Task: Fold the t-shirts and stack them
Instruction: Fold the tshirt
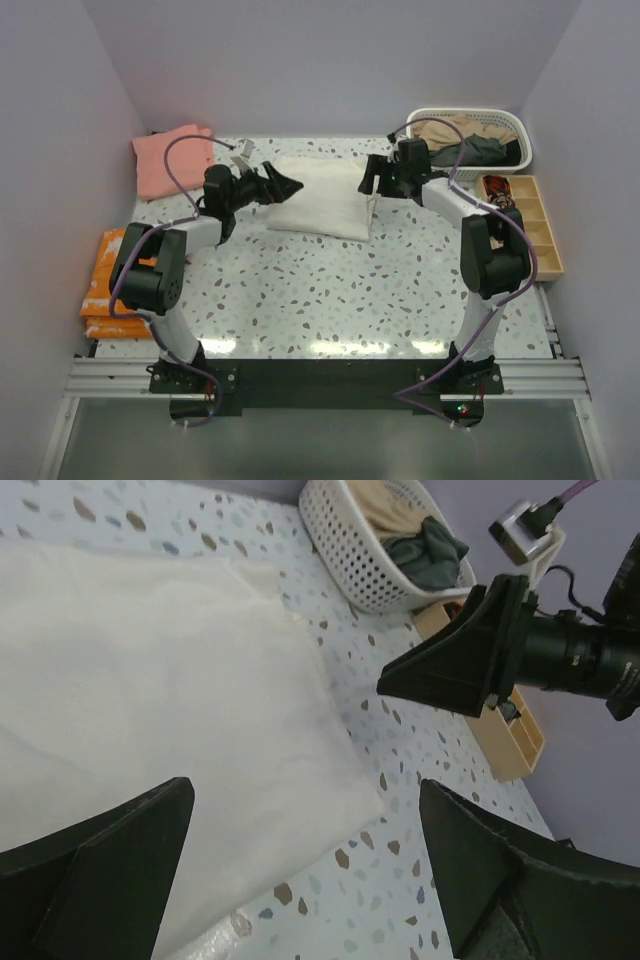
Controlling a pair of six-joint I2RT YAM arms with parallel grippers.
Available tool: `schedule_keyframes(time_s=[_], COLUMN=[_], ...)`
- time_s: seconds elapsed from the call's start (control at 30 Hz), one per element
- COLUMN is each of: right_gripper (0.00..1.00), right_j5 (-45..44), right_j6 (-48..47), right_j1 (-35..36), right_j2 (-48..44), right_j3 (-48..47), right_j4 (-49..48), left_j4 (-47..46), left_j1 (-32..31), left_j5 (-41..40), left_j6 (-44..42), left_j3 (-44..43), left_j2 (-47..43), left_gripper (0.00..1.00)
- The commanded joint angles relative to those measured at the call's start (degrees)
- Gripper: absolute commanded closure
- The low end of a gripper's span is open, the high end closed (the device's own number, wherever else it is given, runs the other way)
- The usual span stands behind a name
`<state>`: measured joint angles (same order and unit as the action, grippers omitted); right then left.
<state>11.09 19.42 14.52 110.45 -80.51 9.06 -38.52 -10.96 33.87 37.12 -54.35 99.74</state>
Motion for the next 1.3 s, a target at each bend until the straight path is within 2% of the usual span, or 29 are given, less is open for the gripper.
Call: schedule_keyframes(time_s=[0.0, 0.13, 0.27, 0.5, 0.6, 0.7, 0.83, 1.07, 1.27], right_gripper=[0.21, 0.21, 0.2, 0.2, 0.19, 0.19, 0.19, 0.19, 0.18], right_j5=[0.2, -0.2, -1.0, -2.0, -1.6, 0.2, 1.4, 1.0, 0.8], right_j6=[0.3, -0.3, -0.5, 0.2, 1.3, 3.5, 5.0, 4.5, 4.4], right_j1=[0.2, 0.3, 0.3, 0.2, 0.0, -0.6, -1.0, -1.0, -0.9], right_j2=[-2.3, -2.3, -2.3, -1.3, 1.0, 4.1, 8.6, 14.9, 15.8], right_j3=[1.2, 1.5, 1.4, -0.2, -2.5, -4.9, -9.6, -16.6, -16.8], right_j4=[-1.6, -0.9, -0.6, -1.1, -0.4, -0.9, -0.9, 2.6, 3.7], left_j4=[-9.7, -11.0, -7.1, 7.2, 12.2, 17.0, 18.1, 17.6, 22.7], left_j1=[-0.5, -0.5, -0.5, -0.5, -0.5, -0.3, 0.6, 1.2, 1.2], left_j5=[4.5, 2.6, 0.2, -4.2, -8.9, -17.0, -19.4, -18.2, -21.2], left_j6=[8.3, 10.0, 6.7, -3.9, -7.3, -10.7, -12.6, -12.9, -14.4], left_j3=[7.3, 10.9, 11.0, 3.8, 1.1, -2.3, -6.4, -15.7, -19.1], left_j2=[7.5, 11.3, 10.7, 0.6, -4.5, -5.7, -0.7, 15.3, 19.8], left_gripper=[0.0, 0.0, 0.0, 0.0, 0.0, 0.0, 0.0, 0.0, 0.0])
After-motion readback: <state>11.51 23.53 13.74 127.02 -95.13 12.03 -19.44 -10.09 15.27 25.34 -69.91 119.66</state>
